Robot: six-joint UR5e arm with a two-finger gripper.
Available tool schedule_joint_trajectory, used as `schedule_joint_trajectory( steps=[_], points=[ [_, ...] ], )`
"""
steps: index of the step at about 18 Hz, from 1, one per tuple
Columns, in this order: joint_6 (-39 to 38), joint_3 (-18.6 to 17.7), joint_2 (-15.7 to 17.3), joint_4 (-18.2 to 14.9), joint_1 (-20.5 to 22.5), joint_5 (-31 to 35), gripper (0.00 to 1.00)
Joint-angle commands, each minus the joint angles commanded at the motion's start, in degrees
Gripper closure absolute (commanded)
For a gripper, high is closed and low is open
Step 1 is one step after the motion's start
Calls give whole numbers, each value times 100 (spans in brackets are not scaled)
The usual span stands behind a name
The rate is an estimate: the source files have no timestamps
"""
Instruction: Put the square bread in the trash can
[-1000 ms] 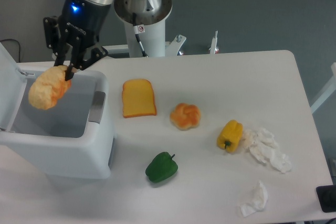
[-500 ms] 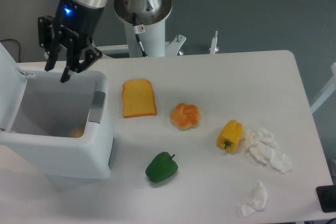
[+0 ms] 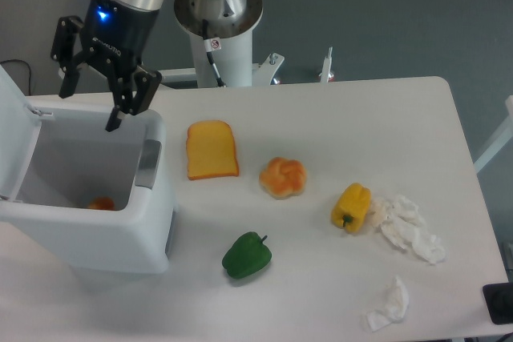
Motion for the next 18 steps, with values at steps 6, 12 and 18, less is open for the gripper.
schedule_joint_trajectory(
  steps=[6,12,18],
  points=[
    [123,53,-132,193,70,738,0],
    [922,-35,-255,158,255,1531,0],
    [1652,-35,-387,141,396,1874,0]
  ],
)
